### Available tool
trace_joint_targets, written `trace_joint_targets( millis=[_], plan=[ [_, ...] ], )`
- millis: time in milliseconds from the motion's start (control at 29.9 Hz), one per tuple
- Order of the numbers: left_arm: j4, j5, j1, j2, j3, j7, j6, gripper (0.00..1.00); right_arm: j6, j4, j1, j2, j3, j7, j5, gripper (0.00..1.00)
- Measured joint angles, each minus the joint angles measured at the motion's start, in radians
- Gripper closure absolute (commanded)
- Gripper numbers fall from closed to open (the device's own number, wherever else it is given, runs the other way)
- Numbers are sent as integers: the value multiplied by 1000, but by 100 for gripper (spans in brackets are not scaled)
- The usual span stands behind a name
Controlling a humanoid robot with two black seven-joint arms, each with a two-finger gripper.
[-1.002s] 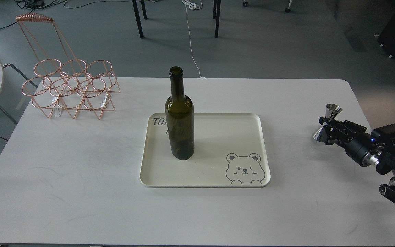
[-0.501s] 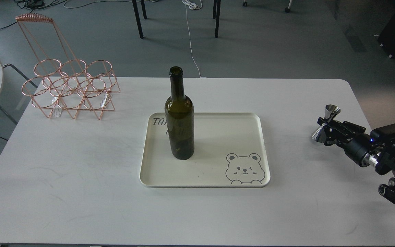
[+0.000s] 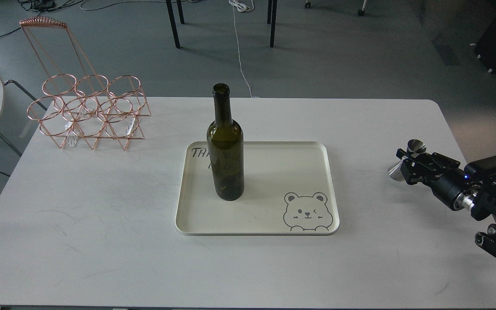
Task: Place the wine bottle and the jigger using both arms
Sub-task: 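Lower the jigger onto the table beside the tray, then open the right gripper, release the jigger, and raise the arm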
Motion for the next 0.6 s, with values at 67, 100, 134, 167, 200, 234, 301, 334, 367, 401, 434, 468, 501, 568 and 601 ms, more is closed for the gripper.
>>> trace_joint_targets(
  millis=[67, 100, 134, 167, 200, 234, 301, 334, 367, 401, 434, 468, 501, 568, 601],
  plan=[
    [0, 0, 0, 0, 0, -1, 0, 2, 0, 3, -4, -1, -1, 0, 2, 40],
    [0, 0, 0, 0, 0, -1, 0, 2, 0, 5, -6, -2, -1, 0, 3, 38],
    [0, 0, 0, 0, 0, -1, 0, 2, 0, 7, -8, -4, -1, 0, 3, 37],
    [0, 0, 0, 1, 0, -1, 0, 2, 0, 11, -10, -9, -1, 0, 4, 35],
    [0, 0, 0, 3, -1, -1, 0, 2, 0, 20, -14, -18, -1, 0, 4, 33],
    [0, 0, 0, 5, -2, -1, 0, 2, 0, 33, -20, -30, -1, 0, 5, 32],
    [0, 0, 0, 6, -3, -1, 0, 2, 0, 69, -30, -59, -1, 0, 5, 32],
    [0, -1, 0, 7, -3, -1, 0, 2, 0, 90, -36, -77, -1, 0, 5, 32],
    [0, -1, 0, 7, -3, -1, 0, 2, 0, 110, -42, -97, -1, 0, 5, 32],
    [0, -1, 0, 7, -3, -1, 0, 2, 0, 127, -47, -114, -1, 0, 5, 32],
    [0, -1, 0, 7, -3, -1, 0, 2, 0, 148, -51, -135, -1, 0, 5, 32],
    [0, -1, 0, 7, -4, -1, 0, 2, 0, 168, -54, -157, 0, 0, 6, 32],
    [0, -1, 0, 8, -4, -1, 0, 2, 0, 188, -56, -177, 1, 0, 8, 31],
    [0, -1, 0, 12, -4, -1, 0, 2, 0, 242, -57, -227, 1, 0, 25, 29],
    [0, -1, -2, 15, -4, -1, 0, 2, 0, 272, -57, -248, 2, 0, 41, 29]
  ],
)
